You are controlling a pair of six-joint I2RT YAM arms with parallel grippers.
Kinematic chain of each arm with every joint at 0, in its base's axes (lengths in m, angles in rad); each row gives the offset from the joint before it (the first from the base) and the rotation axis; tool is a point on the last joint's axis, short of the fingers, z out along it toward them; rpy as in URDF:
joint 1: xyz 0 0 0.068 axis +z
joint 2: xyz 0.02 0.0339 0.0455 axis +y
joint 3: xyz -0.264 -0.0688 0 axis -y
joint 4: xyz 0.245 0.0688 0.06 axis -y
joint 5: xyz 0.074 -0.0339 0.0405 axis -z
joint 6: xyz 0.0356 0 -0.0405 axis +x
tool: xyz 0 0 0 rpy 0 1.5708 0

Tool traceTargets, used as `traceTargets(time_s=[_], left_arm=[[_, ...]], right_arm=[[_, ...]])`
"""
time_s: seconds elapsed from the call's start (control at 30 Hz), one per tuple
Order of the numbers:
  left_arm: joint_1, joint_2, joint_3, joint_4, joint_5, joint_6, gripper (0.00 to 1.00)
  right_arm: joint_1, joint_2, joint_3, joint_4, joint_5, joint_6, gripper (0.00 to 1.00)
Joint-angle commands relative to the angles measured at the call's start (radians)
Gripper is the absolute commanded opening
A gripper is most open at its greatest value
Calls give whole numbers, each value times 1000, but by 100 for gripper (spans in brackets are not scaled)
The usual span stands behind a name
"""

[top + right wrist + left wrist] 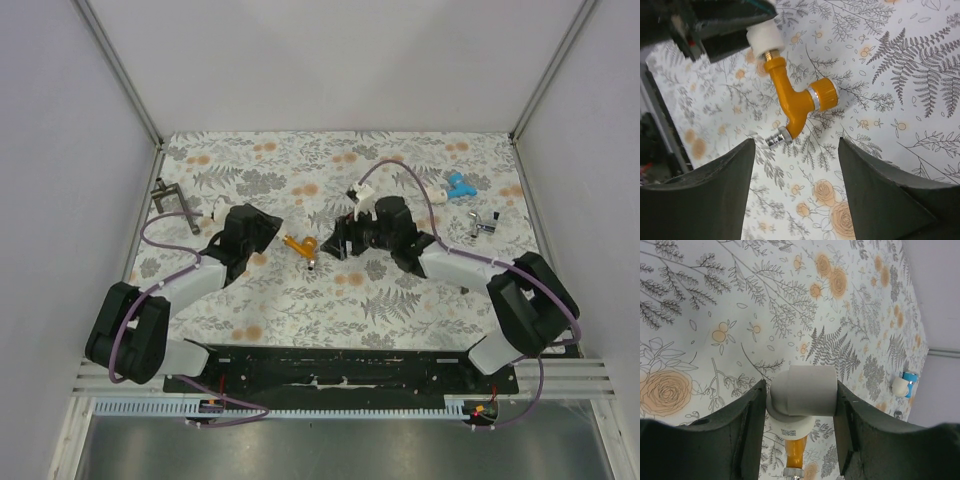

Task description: Install the water faucets

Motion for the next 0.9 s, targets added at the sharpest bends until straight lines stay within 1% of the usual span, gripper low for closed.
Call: traceTargets(time_s=[0.0,0.13,0.23,0.3,0.33,0.4,0.57,0.87], left_arm=[[0,5,49,-89,6,-67,2],[0,-8,72,-140,32,-83,2],[-1,-17,98,-172,48,-81,2],[0,-21,115,-230,48,-77,2],[-1,-26,125,-253,49,-69,2],[-1,-26,128,-266,55,-69,2],[0,-32,142,-303,66,-69,2],[-3,-49,156,-339,80,-69,2]], right_arm=[[75,-75,-207,437,113,-300,75],[161,-54,-317,658,124,-511,75],[203,-15,-368,808,126,-602,76],[224,2,-396,883,127,-644,78],[262,18,-402,887,164,-706,78],[292,41,-399,873,179,-766,78],[348,115,-422,980,254,-840,78],[401,206,-411,1016,307,-929,77]])
